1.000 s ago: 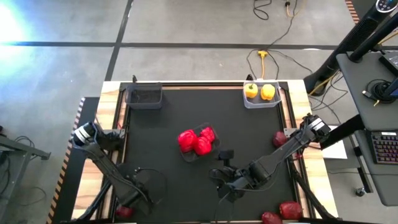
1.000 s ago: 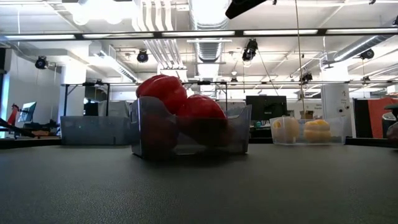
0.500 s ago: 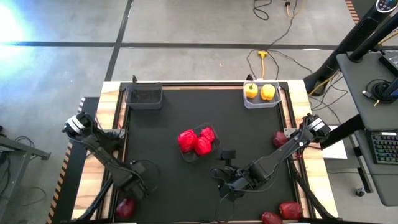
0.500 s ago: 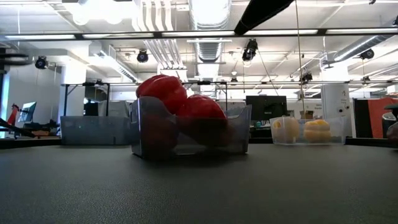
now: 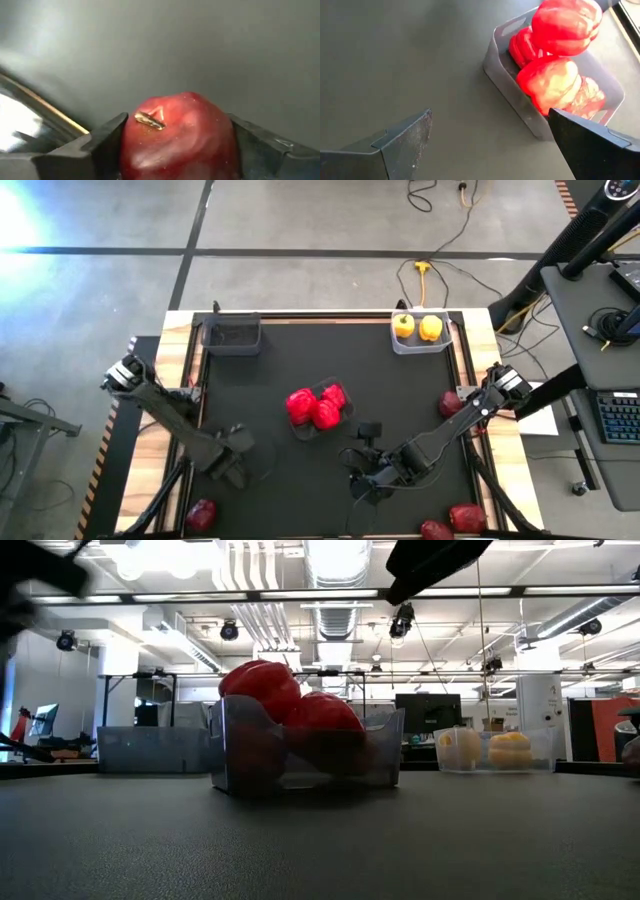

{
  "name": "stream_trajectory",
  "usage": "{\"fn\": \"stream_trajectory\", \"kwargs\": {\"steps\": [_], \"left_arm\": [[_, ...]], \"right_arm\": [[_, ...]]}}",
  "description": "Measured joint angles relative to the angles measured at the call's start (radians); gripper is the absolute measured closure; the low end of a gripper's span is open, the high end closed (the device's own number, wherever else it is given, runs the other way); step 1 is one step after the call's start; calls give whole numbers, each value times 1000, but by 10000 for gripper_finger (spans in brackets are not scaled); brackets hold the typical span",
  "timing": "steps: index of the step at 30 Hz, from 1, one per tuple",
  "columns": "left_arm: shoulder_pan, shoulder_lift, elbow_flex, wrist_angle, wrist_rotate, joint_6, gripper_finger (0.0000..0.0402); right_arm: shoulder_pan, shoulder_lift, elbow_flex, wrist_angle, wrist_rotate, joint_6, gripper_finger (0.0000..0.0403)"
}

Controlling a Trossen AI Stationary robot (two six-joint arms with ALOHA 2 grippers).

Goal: Sort produce into baskets
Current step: Put the red apple into the top black bin

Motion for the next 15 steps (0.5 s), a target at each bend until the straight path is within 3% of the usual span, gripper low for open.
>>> {"fn": "stream_trajectory", "kwargs": {"steps": [3,6,12,15], "left_arm": [[120,-1,88,-163,-200,117,113],[282,-9,142,-226,-370,242,116],[701,-44,211,-197,-589,475,117],[929,-62,223,-93,-623,612,117]], "right_arm": [[14,29,0,4,2,34,15],[33,73,-1,28,-30,71,15],[97,126,-1,41,-94,210,15],[153,125,-1,47,-94,309,15]]}}
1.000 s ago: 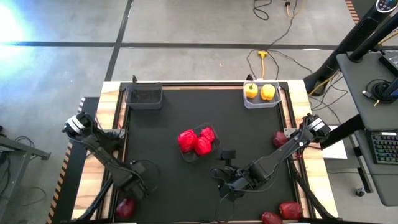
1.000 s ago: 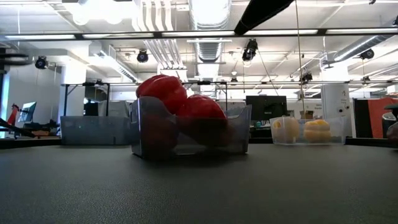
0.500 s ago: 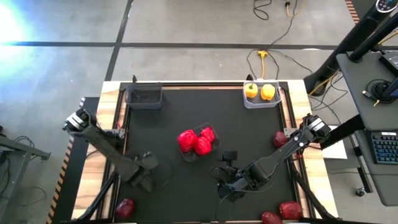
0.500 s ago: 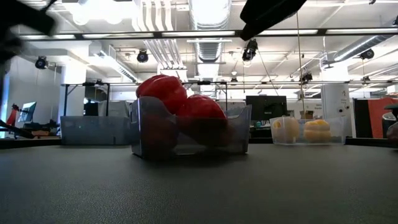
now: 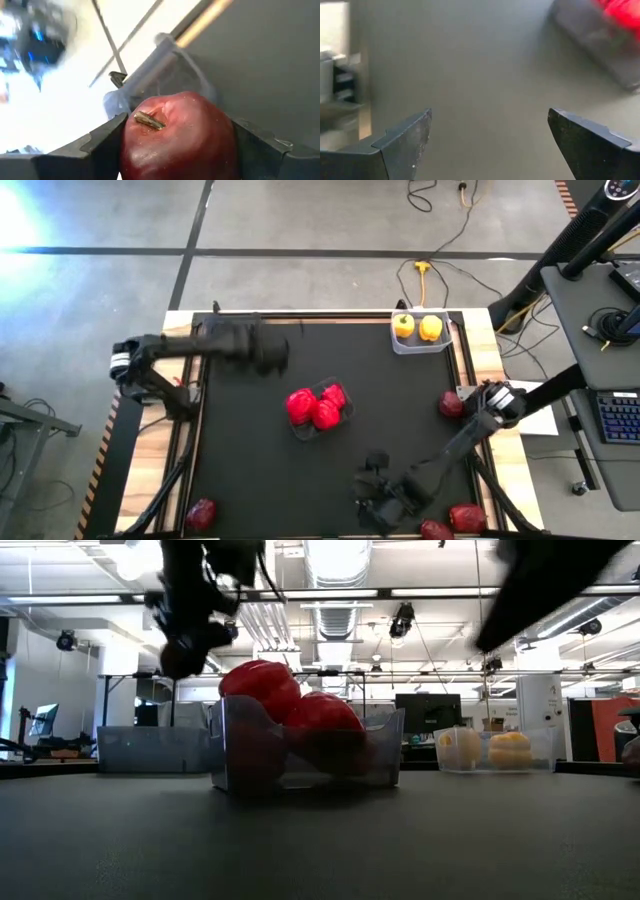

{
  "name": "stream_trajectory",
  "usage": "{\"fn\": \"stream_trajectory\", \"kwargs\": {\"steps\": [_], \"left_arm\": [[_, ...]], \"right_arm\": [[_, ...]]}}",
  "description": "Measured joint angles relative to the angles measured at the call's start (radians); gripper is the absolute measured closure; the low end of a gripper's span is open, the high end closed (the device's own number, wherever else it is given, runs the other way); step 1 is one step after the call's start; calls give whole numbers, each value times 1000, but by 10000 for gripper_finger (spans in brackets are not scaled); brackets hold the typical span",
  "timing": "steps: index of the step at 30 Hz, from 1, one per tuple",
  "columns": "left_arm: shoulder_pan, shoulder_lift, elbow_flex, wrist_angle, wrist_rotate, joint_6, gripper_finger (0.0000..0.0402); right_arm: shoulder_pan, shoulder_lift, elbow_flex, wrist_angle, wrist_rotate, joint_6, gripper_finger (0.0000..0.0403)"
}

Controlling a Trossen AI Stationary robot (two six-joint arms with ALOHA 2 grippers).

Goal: Sort produce into baskets
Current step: Put the red apple into the top black bin

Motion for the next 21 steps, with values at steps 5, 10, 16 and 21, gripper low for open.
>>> {"fn": "stream_trajectory", "kwargs": {"steps": [5,10,16,21], "left_arm": [[325,5,-29,237,105,200,115],[528,25,-79,430,258,253,104],[597,76,-130,587,349,257,95],[611,140,-141,618,347,257,82]], "right_arm": [[97,0,0,2,39,193,15],[188,10,0,4,137,362,15],[237,35,0,8,201,510,15],[239,48,0,57,203,540,15]]}}
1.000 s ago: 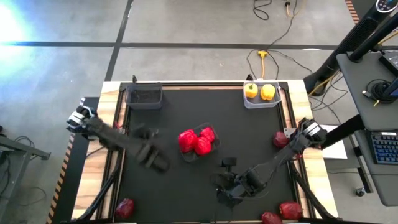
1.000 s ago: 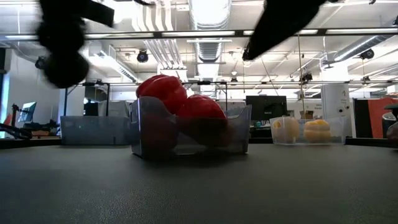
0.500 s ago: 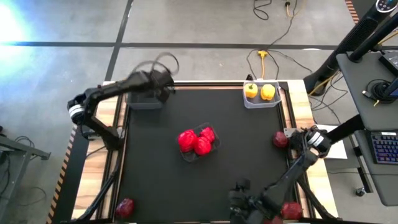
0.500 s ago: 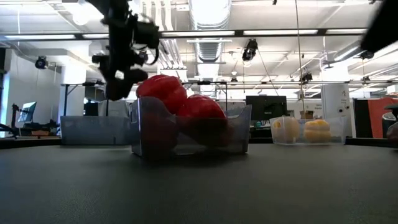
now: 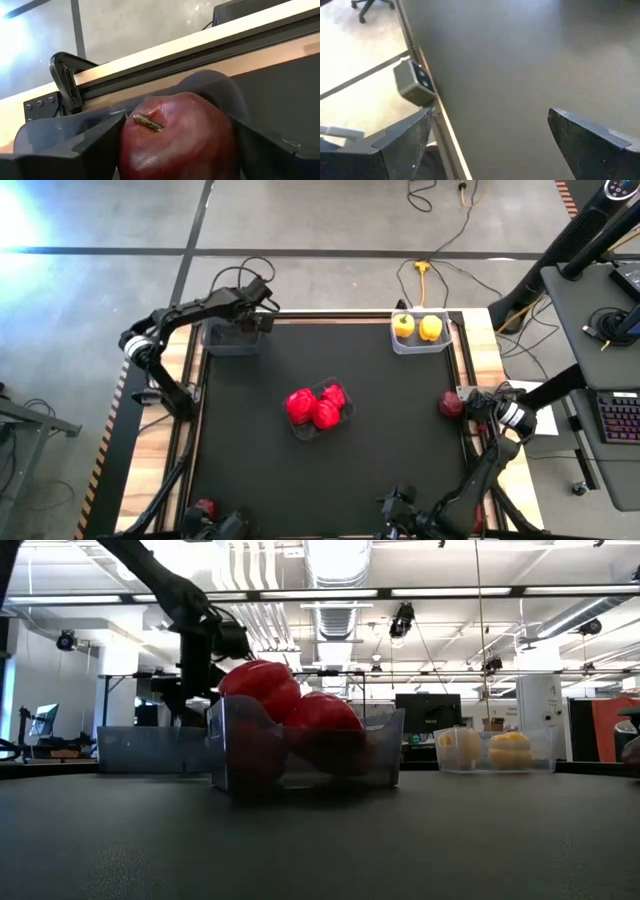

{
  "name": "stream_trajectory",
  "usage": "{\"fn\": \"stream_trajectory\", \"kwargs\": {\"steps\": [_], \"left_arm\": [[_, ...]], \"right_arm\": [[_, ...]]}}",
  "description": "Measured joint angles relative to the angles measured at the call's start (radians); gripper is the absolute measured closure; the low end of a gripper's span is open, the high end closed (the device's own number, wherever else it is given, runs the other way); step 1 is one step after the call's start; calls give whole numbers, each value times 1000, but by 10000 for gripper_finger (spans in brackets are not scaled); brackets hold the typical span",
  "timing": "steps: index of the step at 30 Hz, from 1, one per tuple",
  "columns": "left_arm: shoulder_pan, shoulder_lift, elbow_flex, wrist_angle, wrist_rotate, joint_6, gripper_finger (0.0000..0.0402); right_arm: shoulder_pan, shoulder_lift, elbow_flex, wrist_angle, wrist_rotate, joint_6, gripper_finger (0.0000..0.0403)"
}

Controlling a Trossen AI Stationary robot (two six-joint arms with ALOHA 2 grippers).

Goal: Sort produce into baskets
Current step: Put the red apple into the top black bin

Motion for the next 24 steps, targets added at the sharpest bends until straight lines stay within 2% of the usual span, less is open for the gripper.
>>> {"fn": "stream_trajectory", "kwargs": {"steps": [10,16,20,24], "left_arm": [[12,27,0,13,-8,-35,49],[-14,-74,20,-81,37,29,47],[-92,-190,38,-246,108,35,47],[-258,-317,11,-399,244,-96,47]], "right_arm": [[3,0,0,9,0,-44,15],[-1,-9,0,4,0,-131,15],[-13,-31,0,1,0,-229,15],[-33,-62,0,-1,0,-362,15]]}}
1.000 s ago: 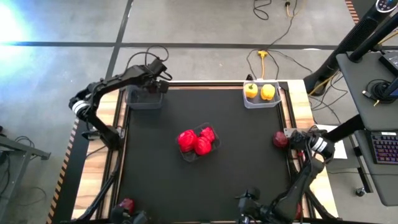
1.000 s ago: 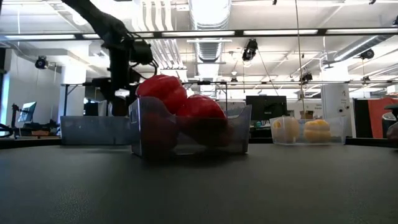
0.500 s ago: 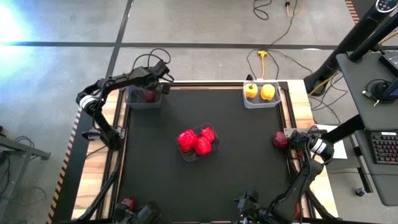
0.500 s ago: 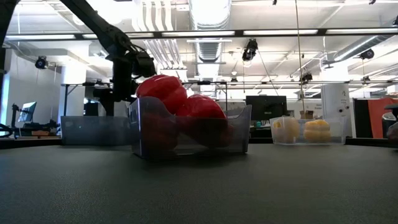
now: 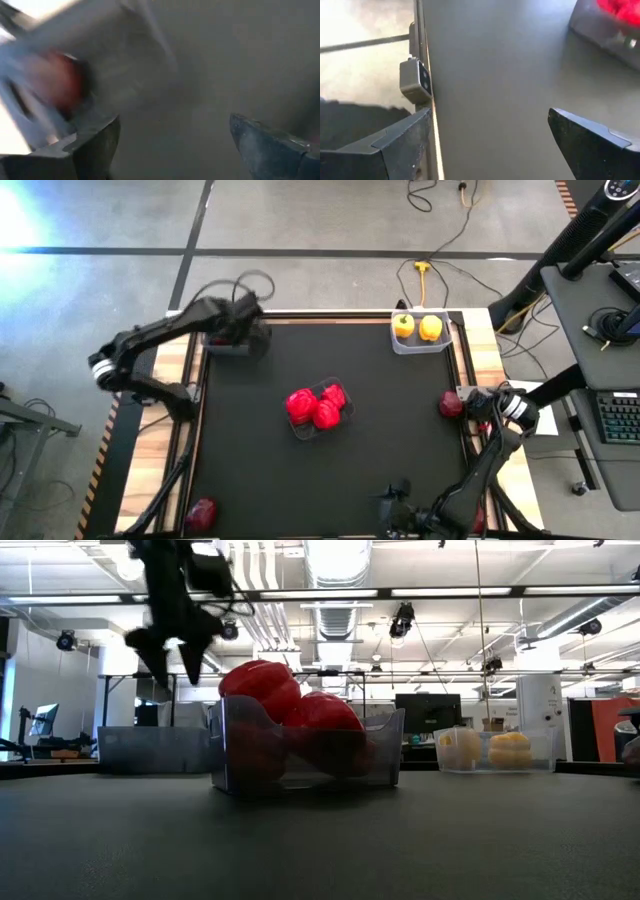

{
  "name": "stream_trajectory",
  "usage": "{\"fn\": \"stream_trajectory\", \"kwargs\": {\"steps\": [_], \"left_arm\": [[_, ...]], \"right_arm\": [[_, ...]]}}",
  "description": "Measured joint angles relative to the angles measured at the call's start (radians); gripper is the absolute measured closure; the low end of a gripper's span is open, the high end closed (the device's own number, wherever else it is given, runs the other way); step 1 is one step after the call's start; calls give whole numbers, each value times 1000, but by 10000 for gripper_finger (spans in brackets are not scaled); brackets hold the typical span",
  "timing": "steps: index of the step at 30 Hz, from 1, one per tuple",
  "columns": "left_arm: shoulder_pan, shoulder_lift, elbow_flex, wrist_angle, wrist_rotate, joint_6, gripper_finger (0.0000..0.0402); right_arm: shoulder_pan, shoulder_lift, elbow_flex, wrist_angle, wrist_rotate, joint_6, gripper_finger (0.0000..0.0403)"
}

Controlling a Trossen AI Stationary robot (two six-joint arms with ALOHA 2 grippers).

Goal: Sort produce into baskets
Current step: Put the red apple into the top black bin

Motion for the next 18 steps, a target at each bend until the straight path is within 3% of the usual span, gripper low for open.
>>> {"fn": "stream_trajectory", "kwargs": {"steps": [4,9,14,18], "left_arm": [[-272,-121,-56,-93,78,-181,47],[-717,-213,-122,-113,87,-551,47],[-1172,-187,-142,-85,42,-978,47],[-1453,-88,-141,-84,27,-1367,47]], "right_arm": [[-30,-37,0,3,1,-132,15],[-75,-64,0,17,0,-316,15],[-138,-77,0,77,-1,-518,15],[-190,-79,0,132,0,-679,15]]}}
